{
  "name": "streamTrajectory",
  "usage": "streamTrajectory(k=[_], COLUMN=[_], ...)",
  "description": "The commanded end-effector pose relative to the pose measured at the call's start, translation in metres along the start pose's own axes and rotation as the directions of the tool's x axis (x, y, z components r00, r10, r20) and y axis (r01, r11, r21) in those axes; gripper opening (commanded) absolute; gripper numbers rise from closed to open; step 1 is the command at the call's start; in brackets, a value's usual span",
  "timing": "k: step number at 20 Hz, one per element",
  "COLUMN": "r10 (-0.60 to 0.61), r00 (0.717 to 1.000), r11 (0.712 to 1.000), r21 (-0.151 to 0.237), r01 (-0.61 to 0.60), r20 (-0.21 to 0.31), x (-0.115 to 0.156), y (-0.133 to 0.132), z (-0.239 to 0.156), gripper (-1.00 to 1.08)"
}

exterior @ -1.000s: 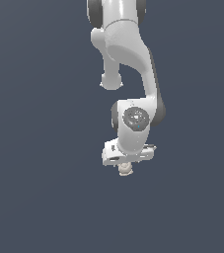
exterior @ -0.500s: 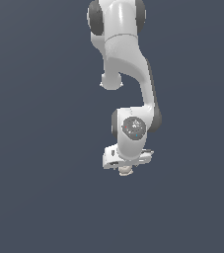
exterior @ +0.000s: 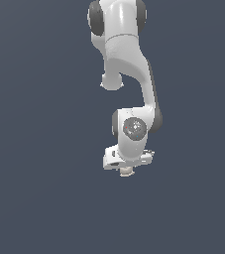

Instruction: Pick up the object and move it to a goal position.

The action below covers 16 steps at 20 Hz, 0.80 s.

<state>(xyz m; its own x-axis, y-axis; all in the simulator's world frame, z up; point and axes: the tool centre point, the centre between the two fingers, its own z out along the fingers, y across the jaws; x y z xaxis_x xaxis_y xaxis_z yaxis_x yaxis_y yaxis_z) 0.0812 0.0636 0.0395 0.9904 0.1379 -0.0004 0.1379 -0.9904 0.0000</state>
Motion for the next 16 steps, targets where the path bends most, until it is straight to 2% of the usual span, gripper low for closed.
streamTrajectory(k=[1,9,16], r10=[0.000,0.000,0.000], r00=[1.000,1.000,1.000], r11=[1.000,1.000,1.000], r21=[0.000,0.000,0.000], r01=[0.000,0.000,0.000], r20=[0.000,0.000,0.000], x=[0.000,-0.003,-0.014], y=[0.000,0.004,0.017], z=[0.000,-0.012,-0.049], gripper=[-1.00,-1.00,-1.00])
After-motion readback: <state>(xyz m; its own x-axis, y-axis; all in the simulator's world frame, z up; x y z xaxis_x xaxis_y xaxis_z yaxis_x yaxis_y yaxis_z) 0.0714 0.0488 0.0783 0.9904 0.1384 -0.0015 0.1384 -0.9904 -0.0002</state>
